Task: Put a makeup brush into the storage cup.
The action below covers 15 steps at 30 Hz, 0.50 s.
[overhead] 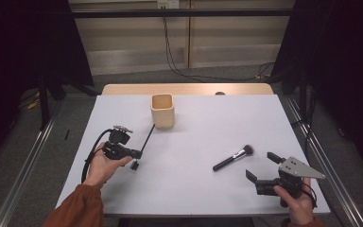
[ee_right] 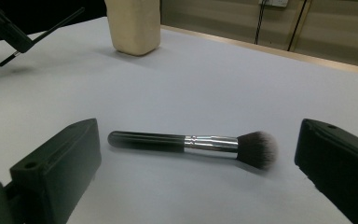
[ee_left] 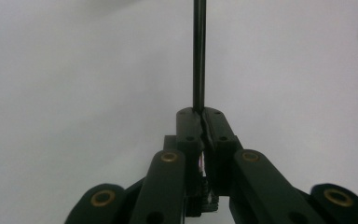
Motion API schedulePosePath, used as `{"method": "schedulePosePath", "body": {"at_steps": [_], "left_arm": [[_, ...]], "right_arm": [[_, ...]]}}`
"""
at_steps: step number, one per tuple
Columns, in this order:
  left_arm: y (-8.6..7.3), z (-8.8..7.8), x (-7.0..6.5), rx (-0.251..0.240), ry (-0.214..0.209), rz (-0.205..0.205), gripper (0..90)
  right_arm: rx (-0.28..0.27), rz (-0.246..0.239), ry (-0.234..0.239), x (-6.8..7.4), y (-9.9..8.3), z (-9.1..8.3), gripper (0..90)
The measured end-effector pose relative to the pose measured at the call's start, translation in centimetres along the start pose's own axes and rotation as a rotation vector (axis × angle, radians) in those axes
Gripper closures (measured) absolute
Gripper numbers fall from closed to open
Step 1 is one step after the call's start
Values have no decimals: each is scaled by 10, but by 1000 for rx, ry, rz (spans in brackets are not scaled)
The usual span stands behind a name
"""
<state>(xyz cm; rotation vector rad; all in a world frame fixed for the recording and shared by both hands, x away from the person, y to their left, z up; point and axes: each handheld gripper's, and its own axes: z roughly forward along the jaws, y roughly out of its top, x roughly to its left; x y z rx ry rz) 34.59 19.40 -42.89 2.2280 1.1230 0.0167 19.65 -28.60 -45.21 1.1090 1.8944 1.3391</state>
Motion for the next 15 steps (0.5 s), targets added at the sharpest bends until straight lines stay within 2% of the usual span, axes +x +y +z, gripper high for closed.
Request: {"method": "schedulePosePath", "body": {"at_steps": [5, 9, 13, 15], "left_arm": [[-4, -6, 0, -101, -11, 5, 862], [-7, -7, -3, -163, 5, 31, 862], [-7, -14, -5, -265, 5, 59, 862], [-8, -16, -5, -289, 13, 69, 861]], "right_arm": [[-3, -2, 0, 0, 0, 0, 2], [-14, -4, 5, 0, 0, -1, 2], [-11, -2, 8, 0, 0, -1, 2], [-10, -2, 6, 0, 0, -1, 2]]}}
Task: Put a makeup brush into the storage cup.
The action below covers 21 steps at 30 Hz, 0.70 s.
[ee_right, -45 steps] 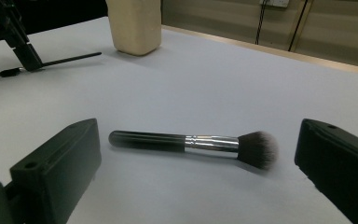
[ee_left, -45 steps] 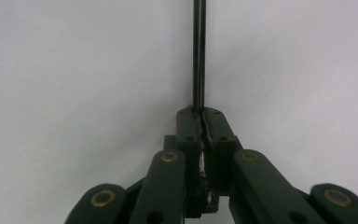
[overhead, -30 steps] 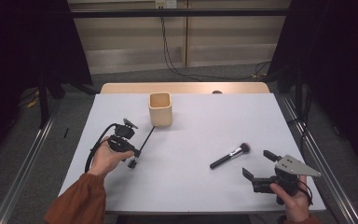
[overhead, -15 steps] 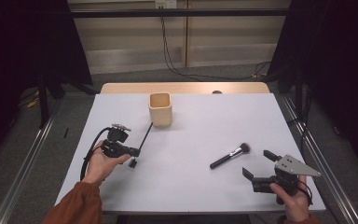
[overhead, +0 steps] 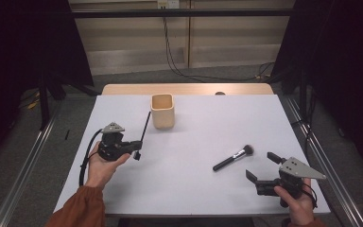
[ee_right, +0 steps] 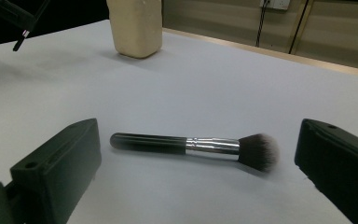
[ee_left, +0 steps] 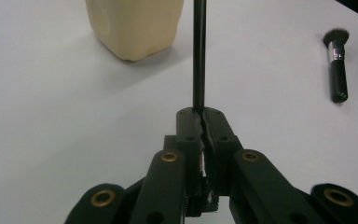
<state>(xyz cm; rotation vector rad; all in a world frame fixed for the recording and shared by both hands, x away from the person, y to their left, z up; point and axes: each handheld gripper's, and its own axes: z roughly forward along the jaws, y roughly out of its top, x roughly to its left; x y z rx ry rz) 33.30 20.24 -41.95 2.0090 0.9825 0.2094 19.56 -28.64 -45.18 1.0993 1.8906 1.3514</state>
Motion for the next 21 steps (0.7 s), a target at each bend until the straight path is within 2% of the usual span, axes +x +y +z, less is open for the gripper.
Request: {"method": "schedulePosePath", "body": {"at_steps": [1, 5, 8, 10, 11, 13, 14, 17, 21], "left_arm": [[0, -1, 1, -6, 11, 7, 862], [-1, -4, 2, -59, 2, 4, 861], [-1, -7, 2, -104, -16, 0, 861], [-1, -9, 1, -131, -44, 1, 861], [-1, -11, 0, -142, -61, 6, 861], [-1, -14, -5, -181, -63, 29, 861], [0, -15, -6, -181, -86, 28, 861], [0, -16, -11, -187, -111, 35, 861], [0, -14, -17, -187, -110, 59, 861]], "right_arm": [[0, 0, -1, 0, 0, 0, 2], [-1, -2, -1, 1, 0, 0, 2], [-2, 1, 0, 0, 0, 0, 2], [-3, 0, 0, 0, 0, 0, 2], [-3, 0, 1, 0, 0, 0, 2], [-4, -1, 1, 0, 0, 0, 2], [-4, -2, 2, 1, 0, 0, 2], [-5, -2, 3, 1, 0, 0, 2], [-6, -2, 5, 1, 0, 0, 2]]}}
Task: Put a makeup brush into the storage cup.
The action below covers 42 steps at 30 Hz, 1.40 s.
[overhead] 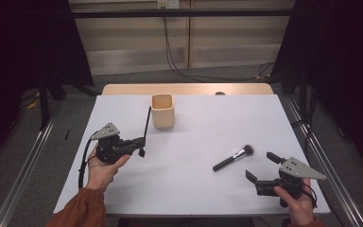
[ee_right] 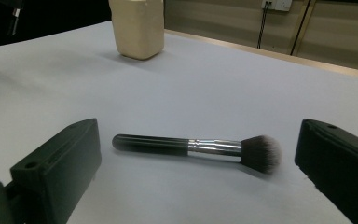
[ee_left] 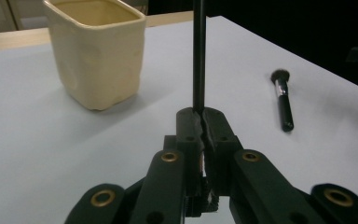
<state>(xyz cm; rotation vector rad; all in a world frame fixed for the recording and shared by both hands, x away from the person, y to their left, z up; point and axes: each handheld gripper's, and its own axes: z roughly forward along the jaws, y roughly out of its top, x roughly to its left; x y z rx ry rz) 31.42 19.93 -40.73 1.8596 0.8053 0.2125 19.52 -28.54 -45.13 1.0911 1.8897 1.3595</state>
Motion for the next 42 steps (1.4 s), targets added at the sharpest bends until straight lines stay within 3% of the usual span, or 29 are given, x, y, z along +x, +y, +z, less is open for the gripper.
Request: {"method": "schedulePosePath", "body": {"at_steps": [5, 12, 19, 23, 25, 32, 39, 42], "left_arm": [[2, 3, -9, 8, -38, 23, 862], [4, 7, -19, 19, -81, 27, 862], [8, 14, -29, 37, -125, 20, 861], [9, 17, -36, 45, -149, 39, 861], [10, 18, -39, 53, -158, 53, 862], [12, 22, -48, 81, -201, 86, 862], [11, 27, -54, 106, -232, 102, 862], [13, 26, -57, 106, -227, 93, 862]], "right_arm": [[2, -7, 13, 1, 0, 1, 2], [-5, -17, 22, 3, 2, 1, 6], [-31, 3, 42, 5, 4, 1, 5], [-43, -14, 61, 9, 8, 3, 5], [-43, -33, 58, 12, 10, 5, 5], [-67, -19, 96, 17, 18, 15, 5], [-56, -29, 141, 23, 20, 26, 5], [-58, -38, 157, 28, 22, 31, 5]]}}
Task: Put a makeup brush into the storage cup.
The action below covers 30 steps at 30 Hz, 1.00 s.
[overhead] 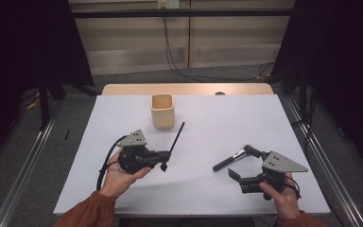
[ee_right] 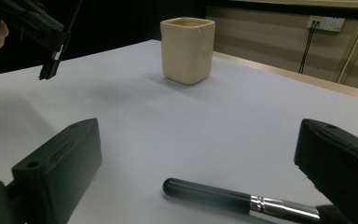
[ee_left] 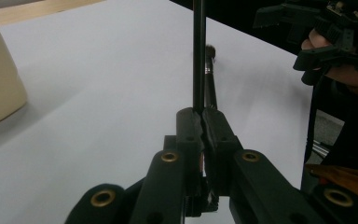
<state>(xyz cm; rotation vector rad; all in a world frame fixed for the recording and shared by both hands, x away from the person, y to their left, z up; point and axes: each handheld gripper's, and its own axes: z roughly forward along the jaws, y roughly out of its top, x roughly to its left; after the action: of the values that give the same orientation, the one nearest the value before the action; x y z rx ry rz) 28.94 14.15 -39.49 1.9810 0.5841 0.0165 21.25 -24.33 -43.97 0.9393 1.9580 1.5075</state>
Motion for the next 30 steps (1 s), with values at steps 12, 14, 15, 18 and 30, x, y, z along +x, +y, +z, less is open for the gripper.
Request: {"method": "schedulePosePath", "body": {"at_steps": [12, 14, 15, 18, 30], "left_arm": [[5, 6, -11, 37, -44, 52, 862], [6, 8, -12, 51, -50, 53, 862], [7, 9, -12, 60, -53, 54, 862], [9, 12, -13, 83, -59, 59, 862], [15, 28, -27, 190, -104, 109, 862]], "right_arm": [[67, -20, 142, 11, 21, 25, 10], [61, -24, 154, 12, 25, 28, 9], [60, -23, 153, 12, 26, 28, 9], [74, -29, 153, 13, 29, 31, 16], [107, -44, 242, 21, 39, 48, 32]]}}
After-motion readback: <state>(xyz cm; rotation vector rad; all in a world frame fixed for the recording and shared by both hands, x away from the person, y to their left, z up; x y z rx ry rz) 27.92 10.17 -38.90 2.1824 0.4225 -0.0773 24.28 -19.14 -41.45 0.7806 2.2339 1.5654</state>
